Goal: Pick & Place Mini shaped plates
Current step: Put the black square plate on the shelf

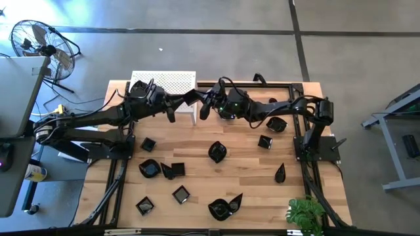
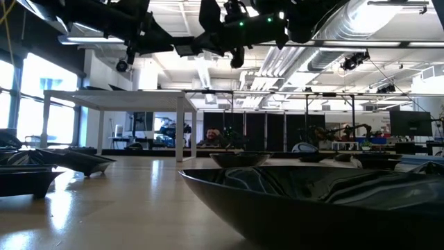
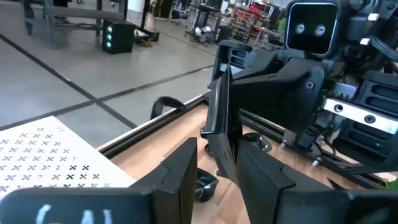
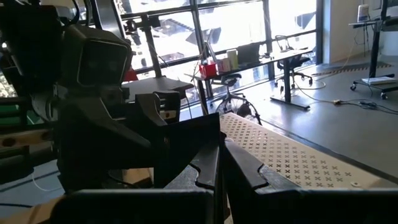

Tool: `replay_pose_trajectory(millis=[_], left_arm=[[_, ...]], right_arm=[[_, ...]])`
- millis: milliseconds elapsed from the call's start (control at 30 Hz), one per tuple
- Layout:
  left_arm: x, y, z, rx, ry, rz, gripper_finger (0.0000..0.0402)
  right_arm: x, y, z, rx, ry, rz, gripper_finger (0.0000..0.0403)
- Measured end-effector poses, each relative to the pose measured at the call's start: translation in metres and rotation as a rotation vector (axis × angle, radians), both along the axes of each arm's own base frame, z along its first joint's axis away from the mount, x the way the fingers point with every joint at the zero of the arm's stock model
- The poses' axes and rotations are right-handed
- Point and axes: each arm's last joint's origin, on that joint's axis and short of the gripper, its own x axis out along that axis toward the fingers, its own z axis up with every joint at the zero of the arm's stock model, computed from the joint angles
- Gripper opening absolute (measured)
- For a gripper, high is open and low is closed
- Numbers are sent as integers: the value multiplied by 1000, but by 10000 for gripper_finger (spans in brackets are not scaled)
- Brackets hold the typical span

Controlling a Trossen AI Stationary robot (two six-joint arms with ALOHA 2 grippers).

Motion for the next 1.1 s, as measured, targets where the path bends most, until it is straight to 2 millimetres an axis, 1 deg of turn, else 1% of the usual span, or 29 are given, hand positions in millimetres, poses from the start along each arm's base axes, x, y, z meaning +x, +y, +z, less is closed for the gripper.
replay_pose_trajectory(millis=[100,400,600,700,833,967,1100], left_arm=[[0,0,0,0,1,-1,87],[0,0,-1,-3,6,4,7],[0,1,-1,-2,9,22,3],[-1,1,-1,-1,12,38,2],[-8,0,2,19,35,89,1],[-14,0,11,38,103,153,1],[-20,0,24,27,199,201,1]], right_arm=[[0,1,0,-7,1,3,9],[0,2,0,-18,7,4,10],[1,2,0,-17,8,11,27],[1,3,-1,-15,21,21,44],[1,3,-6,-4,65,16,74],[0,2,-8,0,84,-31,108],[1,2,-10,-4,113,-21,133]])
